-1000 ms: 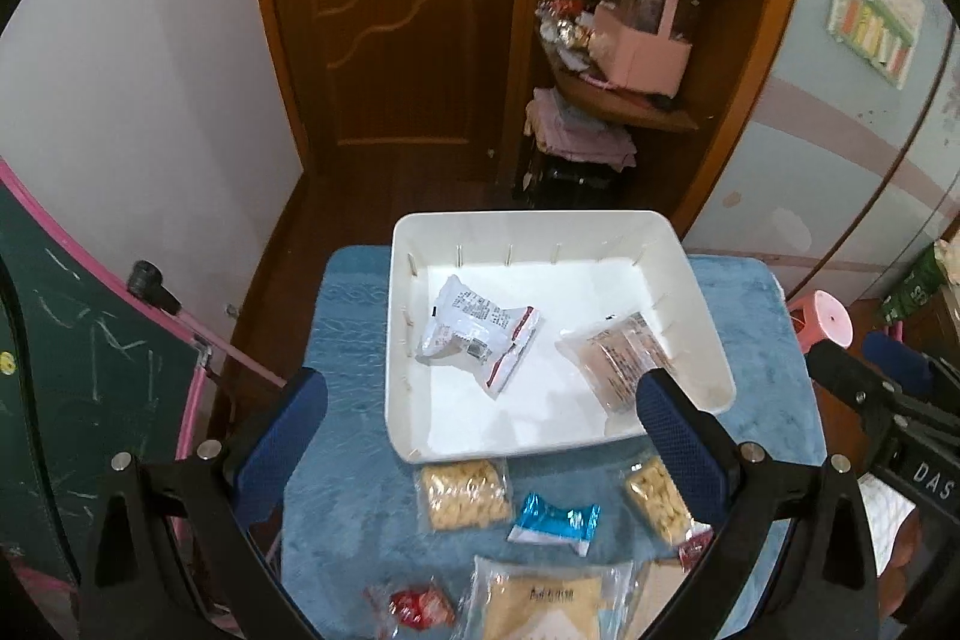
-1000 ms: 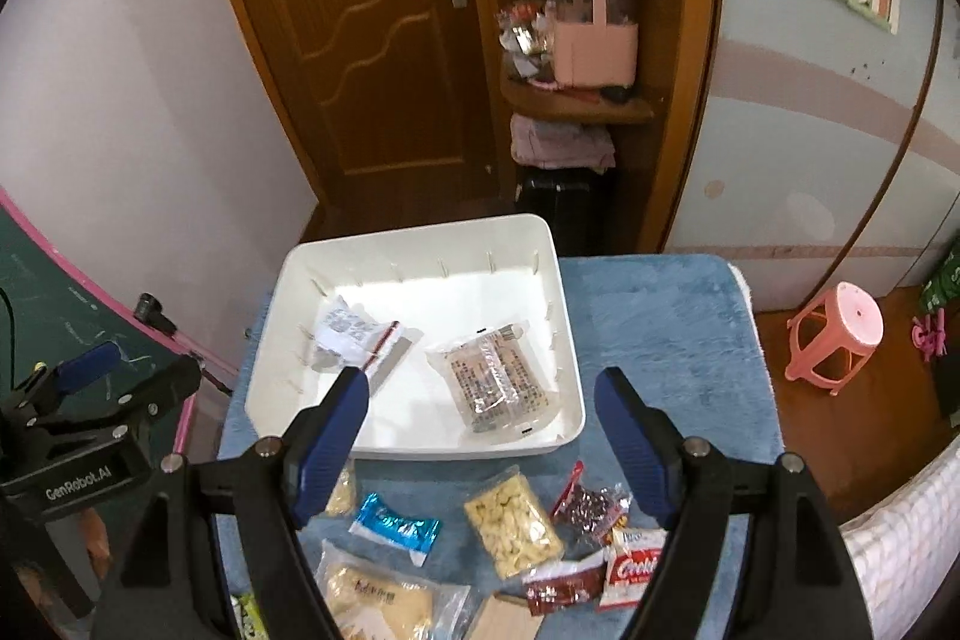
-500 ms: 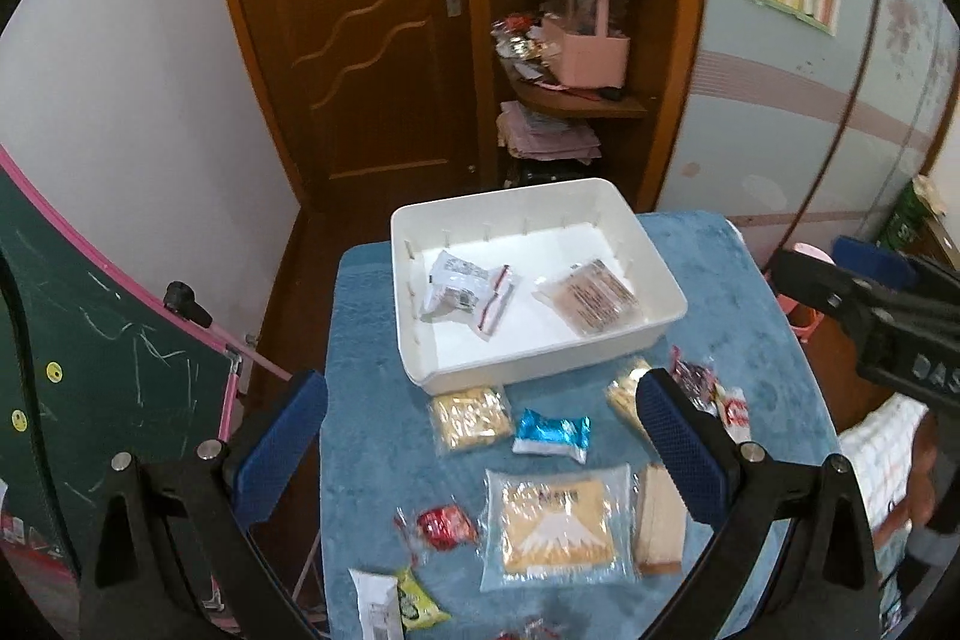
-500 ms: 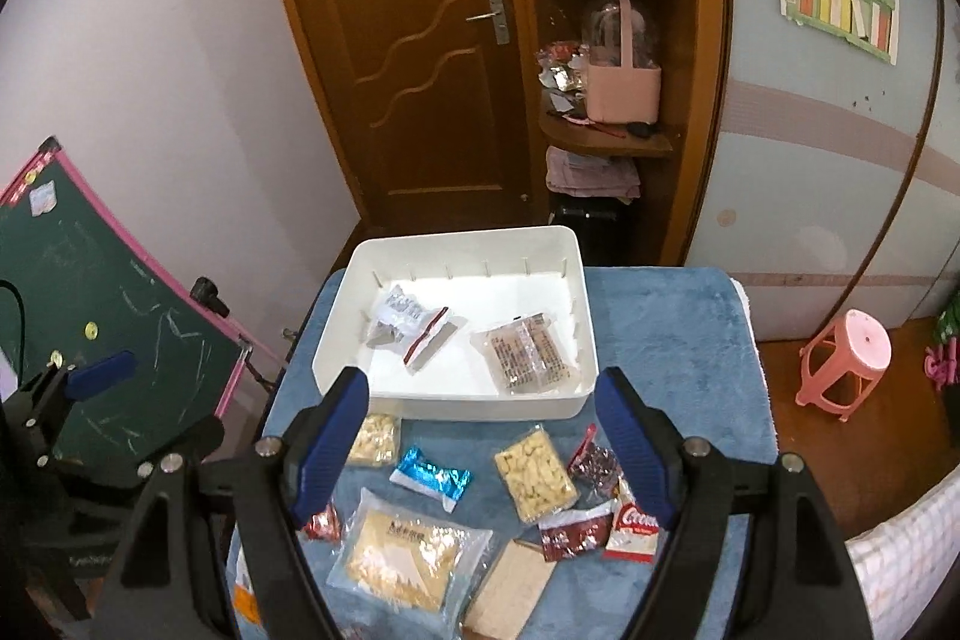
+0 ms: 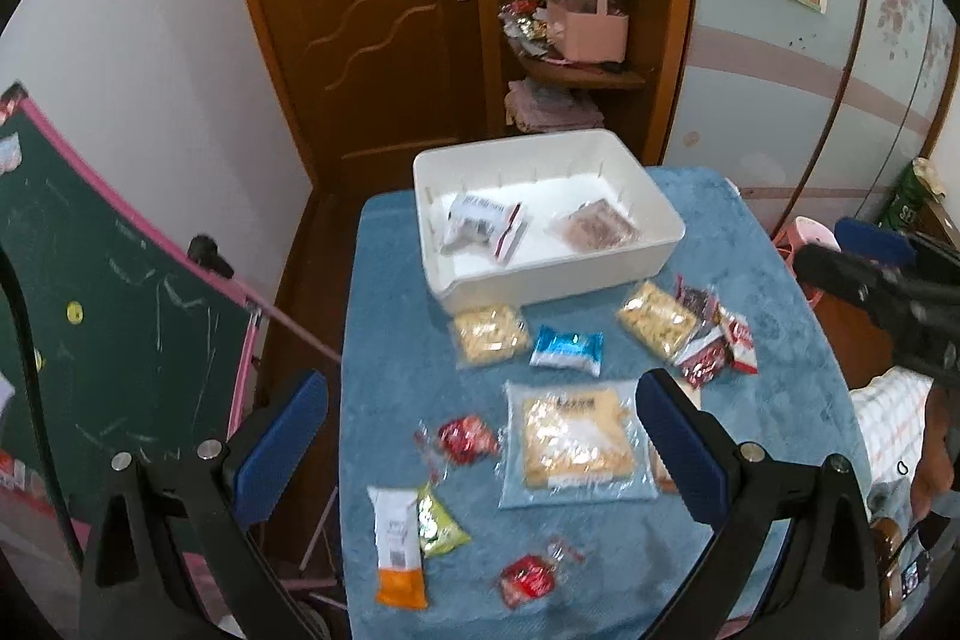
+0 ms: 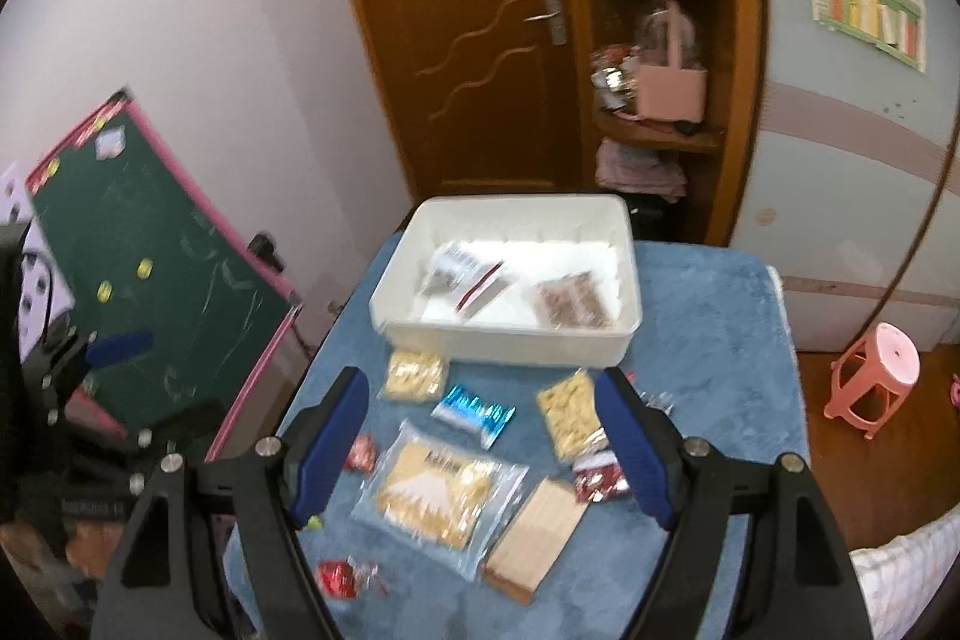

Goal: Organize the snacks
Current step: 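Withdraw both tools from the bin back over the snacks, then grasp the red date snack with the right gripper while the left grasps the white-orange bar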

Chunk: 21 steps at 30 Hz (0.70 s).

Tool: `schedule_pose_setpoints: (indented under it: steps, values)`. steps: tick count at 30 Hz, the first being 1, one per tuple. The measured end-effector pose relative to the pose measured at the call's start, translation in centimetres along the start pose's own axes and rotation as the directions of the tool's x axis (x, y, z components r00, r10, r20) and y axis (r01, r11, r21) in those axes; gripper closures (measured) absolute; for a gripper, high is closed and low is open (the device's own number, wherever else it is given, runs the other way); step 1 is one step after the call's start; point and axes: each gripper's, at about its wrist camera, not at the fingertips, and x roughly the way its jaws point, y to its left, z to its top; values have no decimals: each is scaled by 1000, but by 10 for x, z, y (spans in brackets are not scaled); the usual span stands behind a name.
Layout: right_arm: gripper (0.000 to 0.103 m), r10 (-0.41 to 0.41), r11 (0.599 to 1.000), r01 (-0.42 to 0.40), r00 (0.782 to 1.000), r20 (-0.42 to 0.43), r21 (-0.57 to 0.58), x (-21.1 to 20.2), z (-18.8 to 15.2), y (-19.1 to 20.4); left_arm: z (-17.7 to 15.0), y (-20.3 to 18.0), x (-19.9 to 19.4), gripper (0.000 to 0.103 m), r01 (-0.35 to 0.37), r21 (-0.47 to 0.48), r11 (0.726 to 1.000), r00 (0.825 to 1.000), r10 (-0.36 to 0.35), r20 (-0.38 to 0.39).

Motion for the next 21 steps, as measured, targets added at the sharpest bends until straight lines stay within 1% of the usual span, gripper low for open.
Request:
schedule_pose_setpoints:
  steps: [3,7,10,14,17,21]
  values:
    - [24,21,998,-25,998,-56,-63,10,-25,18,-21,11,6,1,7,-18,1000,1000,-8,-27]
    - [24,-15,992,3,995,-96,-123,30,-59,41,-51,27,21,1,5,-35,999,998,-8,-68]
    - [24,-5,990,-16,988,-153,-137,52,-87,53,-74,39,35,1,12,-57,998,995,-18,-102]
    - [25,51,987,-88,966,-254,-138,85,-124,67,-112,58,64,3,4,-90,996,986,-19,-168]
    - [25,81,979,-133,950,-301,-156,104,-147,83,-137,71,85,6,-11,-113,994,978,-13,-210]
    - [25,104,965,-182,928,-358,-190,129,-173,107,-171,88,118,10,-11,-162,987,958,-35,-284]
